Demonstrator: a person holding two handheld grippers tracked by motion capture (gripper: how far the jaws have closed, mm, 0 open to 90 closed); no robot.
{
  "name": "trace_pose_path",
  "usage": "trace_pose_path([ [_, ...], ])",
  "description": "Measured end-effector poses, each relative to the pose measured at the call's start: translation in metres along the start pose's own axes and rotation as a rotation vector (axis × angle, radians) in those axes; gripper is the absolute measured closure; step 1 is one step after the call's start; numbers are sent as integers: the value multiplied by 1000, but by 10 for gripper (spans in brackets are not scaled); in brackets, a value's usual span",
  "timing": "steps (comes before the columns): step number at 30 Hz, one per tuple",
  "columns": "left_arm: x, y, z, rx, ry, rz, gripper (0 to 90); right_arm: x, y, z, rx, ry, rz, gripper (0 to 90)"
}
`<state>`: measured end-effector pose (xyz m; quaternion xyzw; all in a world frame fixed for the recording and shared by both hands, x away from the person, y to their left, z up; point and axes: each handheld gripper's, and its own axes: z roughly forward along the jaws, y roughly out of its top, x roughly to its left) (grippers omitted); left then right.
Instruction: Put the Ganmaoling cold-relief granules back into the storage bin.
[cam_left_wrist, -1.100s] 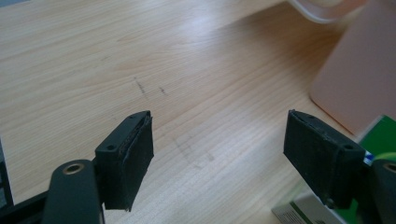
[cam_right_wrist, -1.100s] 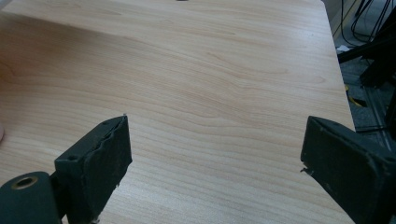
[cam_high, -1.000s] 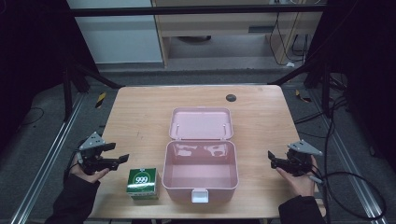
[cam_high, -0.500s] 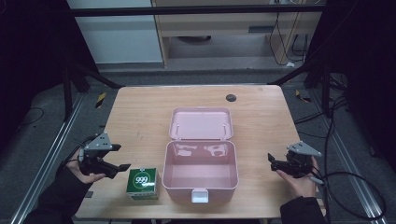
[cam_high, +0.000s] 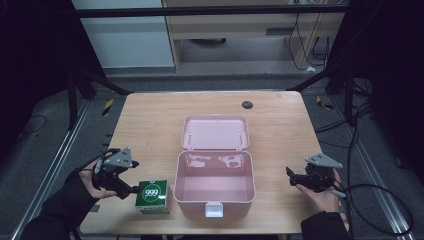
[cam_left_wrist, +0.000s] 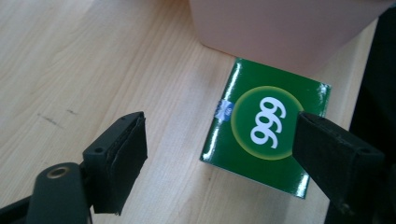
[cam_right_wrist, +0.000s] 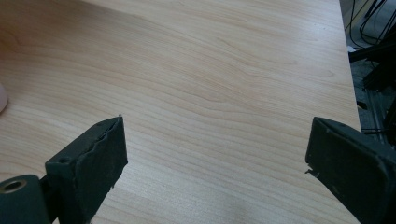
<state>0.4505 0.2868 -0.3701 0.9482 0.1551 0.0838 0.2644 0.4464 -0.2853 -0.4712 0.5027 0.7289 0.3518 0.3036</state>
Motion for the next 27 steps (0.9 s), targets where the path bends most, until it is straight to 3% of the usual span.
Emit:
trace_pose_path([
  [11, -8, 11, 8, 72, -66, 63, 151, 2, -1, 2, 22, 11, -15, 52],
  [27, -14, 18, 25, 110, -126, 131, 110, 4, -2, 4, 48, 11, -38, 30],
])
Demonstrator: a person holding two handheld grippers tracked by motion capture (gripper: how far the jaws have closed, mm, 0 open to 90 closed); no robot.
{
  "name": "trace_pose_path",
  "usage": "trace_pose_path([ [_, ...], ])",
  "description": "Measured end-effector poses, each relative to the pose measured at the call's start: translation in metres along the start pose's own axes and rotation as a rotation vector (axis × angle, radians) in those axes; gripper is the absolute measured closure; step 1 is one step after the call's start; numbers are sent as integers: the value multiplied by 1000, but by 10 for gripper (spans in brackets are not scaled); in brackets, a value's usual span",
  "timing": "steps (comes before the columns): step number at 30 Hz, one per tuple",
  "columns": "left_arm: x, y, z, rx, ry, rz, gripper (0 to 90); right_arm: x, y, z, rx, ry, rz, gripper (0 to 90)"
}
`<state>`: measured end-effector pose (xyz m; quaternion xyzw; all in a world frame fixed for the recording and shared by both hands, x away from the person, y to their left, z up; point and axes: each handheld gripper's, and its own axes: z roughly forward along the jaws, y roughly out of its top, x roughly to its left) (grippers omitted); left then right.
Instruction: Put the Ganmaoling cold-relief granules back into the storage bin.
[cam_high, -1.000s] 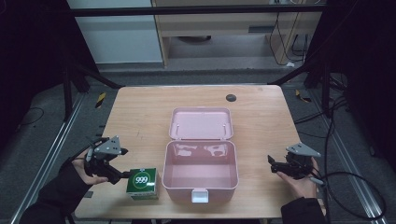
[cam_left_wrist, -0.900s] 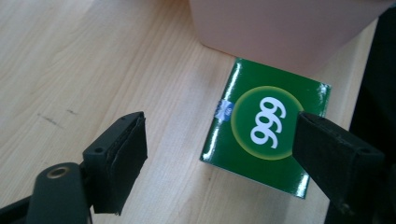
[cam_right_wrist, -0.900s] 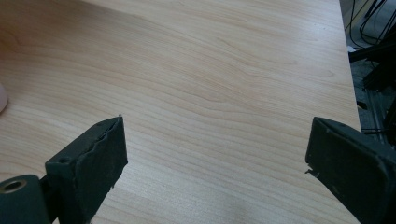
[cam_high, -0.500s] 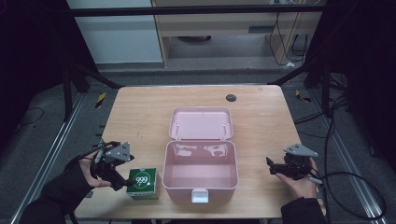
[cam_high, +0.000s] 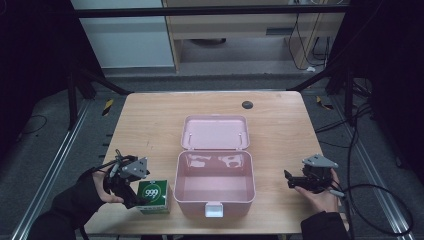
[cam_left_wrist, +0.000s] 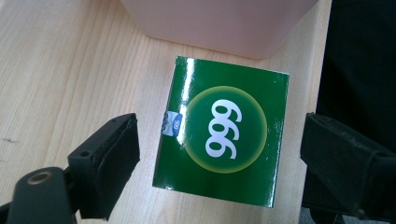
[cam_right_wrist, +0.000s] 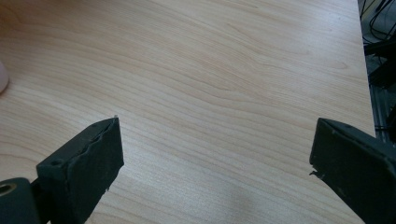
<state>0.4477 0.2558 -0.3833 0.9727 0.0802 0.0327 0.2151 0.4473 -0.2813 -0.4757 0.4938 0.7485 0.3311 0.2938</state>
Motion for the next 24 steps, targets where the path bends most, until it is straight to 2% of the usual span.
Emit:
trace_pose_path([
  [7, 0, 2, 11, 15, -22, 20, 89, 1, 0, 2, 11, -2, -6, 27],
  [9, 1, 3, 15, 35, -30, 25, 87, 1, -1, 2, 14, -2, -11, 26],
  [21, 2, -1, 30, 60, -35, 21, 82, 0, -3, 4, 29, -6, -12, 26],
  [24, 2, -1, 35, 68, -37, 33, 85, 0, -3, 4, 30, -4, -8, 26],
])
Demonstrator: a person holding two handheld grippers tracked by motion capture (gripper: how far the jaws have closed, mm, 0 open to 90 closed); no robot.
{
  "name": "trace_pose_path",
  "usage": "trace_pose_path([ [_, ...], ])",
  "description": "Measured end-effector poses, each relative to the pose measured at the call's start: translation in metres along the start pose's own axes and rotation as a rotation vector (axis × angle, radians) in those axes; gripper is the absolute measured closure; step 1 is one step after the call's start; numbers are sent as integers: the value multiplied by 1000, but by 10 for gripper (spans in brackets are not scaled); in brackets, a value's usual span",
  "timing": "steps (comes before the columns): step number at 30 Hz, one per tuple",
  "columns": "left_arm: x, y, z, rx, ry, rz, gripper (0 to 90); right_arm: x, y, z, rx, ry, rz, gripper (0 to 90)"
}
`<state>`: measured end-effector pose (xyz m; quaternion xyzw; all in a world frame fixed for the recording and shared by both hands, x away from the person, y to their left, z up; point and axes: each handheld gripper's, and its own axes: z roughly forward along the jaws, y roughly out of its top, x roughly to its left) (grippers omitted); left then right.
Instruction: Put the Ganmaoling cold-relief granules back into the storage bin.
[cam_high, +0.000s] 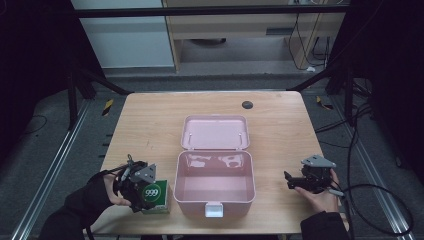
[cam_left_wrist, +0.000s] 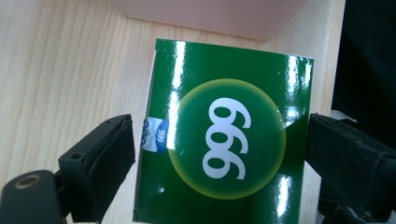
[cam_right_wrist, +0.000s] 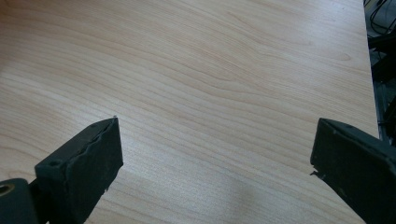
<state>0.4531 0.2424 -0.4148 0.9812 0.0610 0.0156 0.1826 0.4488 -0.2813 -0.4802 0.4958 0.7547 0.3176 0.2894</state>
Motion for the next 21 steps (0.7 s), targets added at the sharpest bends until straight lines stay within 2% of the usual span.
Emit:
trace_pose_path([
  [13, 2, 1, 17, 46, -24, 18, 95, 1, -1, 2, 15, 7, -5, 26],
  [21, 2, 1, 23, 49, -29, 11, 99, 1, -1, 3, 19, 10, -12, 26],
])
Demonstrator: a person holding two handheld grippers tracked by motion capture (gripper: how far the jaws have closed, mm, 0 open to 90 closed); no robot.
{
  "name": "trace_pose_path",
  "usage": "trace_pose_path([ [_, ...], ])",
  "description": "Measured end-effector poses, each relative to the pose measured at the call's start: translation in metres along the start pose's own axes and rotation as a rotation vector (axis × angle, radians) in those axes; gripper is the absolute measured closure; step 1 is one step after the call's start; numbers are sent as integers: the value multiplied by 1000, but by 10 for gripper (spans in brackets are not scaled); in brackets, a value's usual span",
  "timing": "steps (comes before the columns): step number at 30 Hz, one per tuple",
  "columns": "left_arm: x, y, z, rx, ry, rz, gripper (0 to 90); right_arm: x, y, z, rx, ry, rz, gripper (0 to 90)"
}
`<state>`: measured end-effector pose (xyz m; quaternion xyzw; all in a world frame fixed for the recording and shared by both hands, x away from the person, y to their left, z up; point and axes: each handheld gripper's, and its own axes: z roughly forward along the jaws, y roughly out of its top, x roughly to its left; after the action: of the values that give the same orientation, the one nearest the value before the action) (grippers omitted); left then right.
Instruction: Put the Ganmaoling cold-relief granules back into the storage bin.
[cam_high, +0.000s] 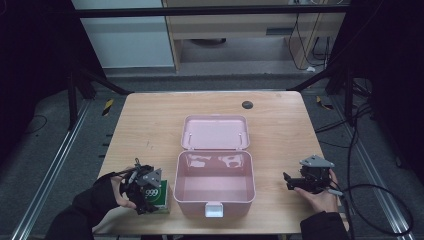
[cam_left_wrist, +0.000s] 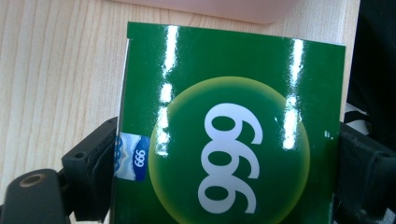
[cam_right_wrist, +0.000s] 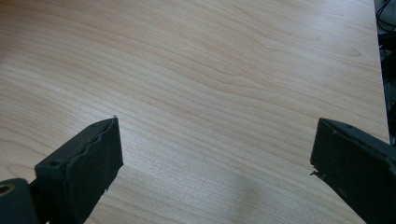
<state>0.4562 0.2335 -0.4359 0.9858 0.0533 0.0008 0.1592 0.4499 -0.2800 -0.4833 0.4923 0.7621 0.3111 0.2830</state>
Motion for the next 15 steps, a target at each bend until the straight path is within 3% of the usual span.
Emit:
trace_pose_path([
  [11, 0, 1, 1, 9, -2, -3, 129, 0, 0, 0, 6, 4, -1, 27],
  [15, -1, 2, -1, 37, 0, 13, 144, 0, 0, 1, 4, 6, -2, 29],
])
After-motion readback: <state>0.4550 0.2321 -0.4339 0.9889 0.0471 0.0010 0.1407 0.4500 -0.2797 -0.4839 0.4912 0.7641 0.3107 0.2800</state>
